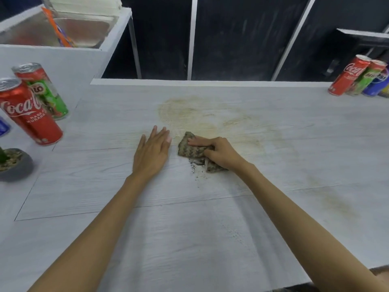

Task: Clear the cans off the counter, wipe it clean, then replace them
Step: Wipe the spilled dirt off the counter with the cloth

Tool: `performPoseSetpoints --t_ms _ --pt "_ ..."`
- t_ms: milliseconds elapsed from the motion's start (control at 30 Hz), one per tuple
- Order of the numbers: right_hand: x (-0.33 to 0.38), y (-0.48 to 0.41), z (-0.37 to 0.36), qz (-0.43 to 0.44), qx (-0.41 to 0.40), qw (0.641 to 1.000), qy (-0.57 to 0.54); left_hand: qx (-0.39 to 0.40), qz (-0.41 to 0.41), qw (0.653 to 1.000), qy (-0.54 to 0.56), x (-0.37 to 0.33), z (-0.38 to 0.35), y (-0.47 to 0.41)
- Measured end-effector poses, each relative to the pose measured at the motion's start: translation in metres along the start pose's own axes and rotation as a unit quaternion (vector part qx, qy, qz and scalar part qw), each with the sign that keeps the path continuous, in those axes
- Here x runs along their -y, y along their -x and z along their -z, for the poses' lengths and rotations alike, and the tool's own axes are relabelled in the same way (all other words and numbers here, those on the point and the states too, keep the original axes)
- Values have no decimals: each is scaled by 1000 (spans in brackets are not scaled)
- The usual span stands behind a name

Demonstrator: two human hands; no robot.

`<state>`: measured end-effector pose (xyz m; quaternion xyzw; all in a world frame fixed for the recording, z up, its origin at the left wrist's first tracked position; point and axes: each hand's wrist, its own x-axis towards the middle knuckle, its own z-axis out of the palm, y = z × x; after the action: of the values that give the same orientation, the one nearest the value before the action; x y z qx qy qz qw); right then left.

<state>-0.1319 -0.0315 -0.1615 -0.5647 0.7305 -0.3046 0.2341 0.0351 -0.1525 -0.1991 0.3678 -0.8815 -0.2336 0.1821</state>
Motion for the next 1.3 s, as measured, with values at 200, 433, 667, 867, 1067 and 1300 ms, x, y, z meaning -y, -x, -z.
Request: performPoseSetpoints --t_ms 200,433,667,867,1067,1300 --pt "0 48 -2 5 45 995 -85 2 -3 1000 5 0 0 0" --pt "-25 9 41 -109 -115 957 -244 1 -3 1000 17 0 0 0" --pt "-21 -20 14 -97 -106 990 9 2 -3 1000 18 1 0 -1" --pt "-2 34 -2 -18 -51 998 -16 8 -6 1000 14 0 1 -1" --pt "2 68 -2 -46 9 990 -135 11 -11 1000 14 0 1 -1" --pt "-14 -1 28 -140 -182 963 -138 15 -17 1000 9 -1 2 0"
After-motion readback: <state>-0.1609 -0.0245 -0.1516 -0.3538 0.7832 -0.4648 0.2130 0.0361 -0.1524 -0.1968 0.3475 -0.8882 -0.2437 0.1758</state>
